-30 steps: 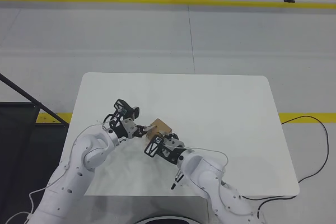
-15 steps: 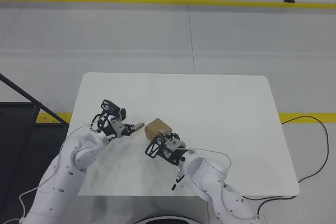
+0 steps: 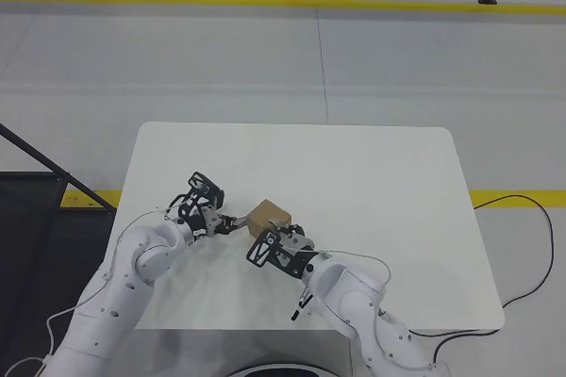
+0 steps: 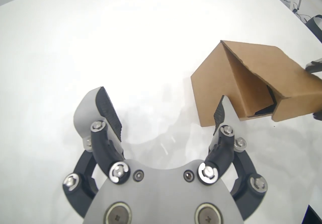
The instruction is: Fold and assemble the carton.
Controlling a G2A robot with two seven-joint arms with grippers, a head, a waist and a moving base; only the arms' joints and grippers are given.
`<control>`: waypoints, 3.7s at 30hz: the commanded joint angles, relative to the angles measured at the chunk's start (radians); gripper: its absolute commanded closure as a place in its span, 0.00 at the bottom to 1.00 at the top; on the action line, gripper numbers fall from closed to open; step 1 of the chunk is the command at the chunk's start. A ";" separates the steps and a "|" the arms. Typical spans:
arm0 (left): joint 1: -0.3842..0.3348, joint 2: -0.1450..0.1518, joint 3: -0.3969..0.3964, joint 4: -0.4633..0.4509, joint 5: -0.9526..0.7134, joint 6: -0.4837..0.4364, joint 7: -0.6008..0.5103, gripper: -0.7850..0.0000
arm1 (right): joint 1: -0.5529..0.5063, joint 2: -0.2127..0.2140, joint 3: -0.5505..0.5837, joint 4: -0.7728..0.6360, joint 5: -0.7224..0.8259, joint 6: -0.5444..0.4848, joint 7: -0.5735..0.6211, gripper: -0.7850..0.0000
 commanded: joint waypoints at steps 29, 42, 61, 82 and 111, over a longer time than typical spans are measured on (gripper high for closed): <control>0.028 0.005 0.015 -0.074 0.042 -0.025 0.014 0.00 | -0.025 0.008 0.027 -0.022 -0.043 -0.022 0.003 0.56; 0.060 0.013 -0.028 -0.108 0.050 0.002 0.076 0.00 | -0.014 0.005 0.016 -0.018 -0.063 -0.022 0.015 0.56; 0.073 0.022 -0.104 -0.143 -0.019 0.046 0.070 0.00 | -0.013 0.004 0.017 -0.013 -0.066 -0.039 0.010 0.59; -0.021 -0.004 0.034 -0.052 -0.001 0.034 0.068 0.00 | -0.038 0.008 0.021 -0.028 -0.063 -0.050 -0.018 0.42; -0.027 -0.010 0.048 -0.053 0.001 0.020 0.081 0.00 | -0.009 0.005 -0.009 -0.015 -0.069 -0.081 -0.011 0.51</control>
